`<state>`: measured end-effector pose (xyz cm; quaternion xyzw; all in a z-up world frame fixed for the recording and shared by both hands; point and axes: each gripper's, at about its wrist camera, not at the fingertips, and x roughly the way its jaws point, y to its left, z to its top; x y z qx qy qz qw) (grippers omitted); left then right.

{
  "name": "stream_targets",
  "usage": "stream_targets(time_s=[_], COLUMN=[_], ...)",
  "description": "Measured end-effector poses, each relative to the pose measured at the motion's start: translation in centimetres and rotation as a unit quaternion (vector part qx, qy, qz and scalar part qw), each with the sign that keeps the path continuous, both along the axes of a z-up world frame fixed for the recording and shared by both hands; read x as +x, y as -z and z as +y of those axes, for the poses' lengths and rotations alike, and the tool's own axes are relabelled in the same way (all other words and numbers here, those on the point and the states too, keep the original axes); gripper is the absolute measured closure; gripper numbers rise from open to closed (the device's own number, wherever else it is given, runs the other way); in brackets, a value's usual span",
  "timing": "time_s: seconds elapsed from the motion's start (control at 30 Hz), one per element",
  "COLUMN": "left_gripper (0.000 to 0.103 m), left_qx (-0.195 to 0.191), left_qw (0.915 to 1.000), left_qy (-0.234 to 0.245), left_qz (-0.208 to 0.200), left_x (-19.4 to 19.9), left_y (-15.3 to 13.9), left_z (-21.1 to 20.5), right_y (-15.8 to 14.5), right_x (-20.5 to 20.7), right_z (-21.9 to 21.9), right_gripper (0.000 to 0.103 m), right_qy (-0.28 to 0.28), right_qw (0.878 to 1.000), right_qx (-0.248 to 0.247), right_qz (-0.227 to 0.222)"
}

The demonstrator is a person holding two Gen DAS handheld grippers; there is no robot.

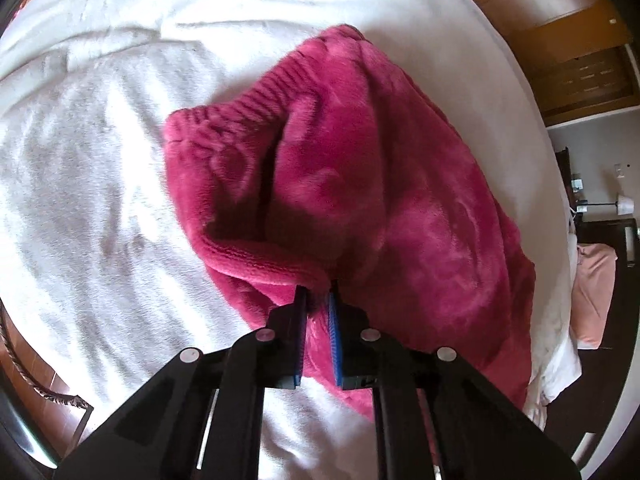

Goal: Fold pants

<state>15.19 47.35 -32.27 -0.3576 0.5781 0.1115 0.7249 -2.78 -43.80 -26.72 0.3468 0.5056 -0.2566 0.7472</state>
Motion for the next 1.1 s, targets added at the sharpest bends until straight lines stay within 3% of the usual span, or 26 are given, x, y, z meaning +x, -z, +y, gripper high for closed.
stream_targets(time_s=[0.07,0.1,0.17,0.33,0.4,0.57,0.63,0.67,0.7,0.77,0.83,0.97,1.03,1.1], left_gripper=[0.085,0.068,0.050,0.049,0.041,0.040,0.042,0.054,0.082,0.095,0.097,0.098,0.098,0.097], left_qx=[-0.006,0.005,0.005,-0.006,-0.020,-0.040,-0.054,-0.054,-0.054,-0.050,-0.043,-0.005,0.038,0.076], left_qw=[1.0000,1.0000,0.9997,0.9995,0.9993,0.9972,0.9945,0.9940,0.9930,0.9919,0.9917,0.9952,0.9969,0.9967], left_qy=[0.000,-0.007,-0.012,-0.024,-0.029,-0.063,-0.090,-0.095,-0.105,-0.117,-0.120,-0.072,-0.046,-0.017], left_qz=[-0.004,-0.005,-0.019,-0.020,-0.015,0.012,0.004,0.002,-0.001,-0.001,-0.021,-0.065,-0.052,-0.022], left_x=[-0.4,-0.6,-1.4,-1.5,-1.5,-1.7,-1.8,-1.8,-1.7,-1.6,-1.5,-1.3,-1.5,-1.4], left_y=[-0.1,-0.2,-0.5,-0.2,0.5,2.8,3.3,3.3,3.1,2.6,1.0,-3.2,-4.1,-3.0], left_z=[0.3,0.5,1.3,1.4,1.4,2.1,3.2,3.6,4.4,5.4,6.7,8.2,8.7,8.6], right_y=[0.8,1.1,1.2,0.7,1.2,1.8,1.9,2.0,2.0,2.1,2.1,2.1,2.6,3.8], right_x=[-0.1,0.0,0.1,1.4,1.4,1.5,1.9,2.0,2.1,2.2,2.4,2.0,1.7,1.7], right_z=[0.1,0.0,-0.2,0.0,0.2,0.7,1.0,1.1,1.2,1.3,1.5,2.1,2.8,3.3], right_gripper=[0.098,0.098,0.098,0.098,0.098,0.098,0.098,0.098,0.098,0.098,0.098,0.098,0.098,0.098], right_qy=[0.003,0.005,0.005,0.004,0.004,0.010,0.010,0.010,0.012,0.015,0.018,0.024,0.017,0.014], right_qw=[1.000,1.000,1.000,1.000,1.000,0.999,0.999,0.998,0.998,0.997,0.996,0.996,0.995,0.992], right_qx=[0.004,0.005,0.004,-0.005,-0.008,-0.015,-0.021,-0.023,-0.026,-0.031,-0.039,-0.038,-0.041,-0.048], right_qz=[0.008,0.011,0.015,0.022,0.025,0.041,0.048,0.051,0.057,0.065,0.076,0.081,0.092,0.115])
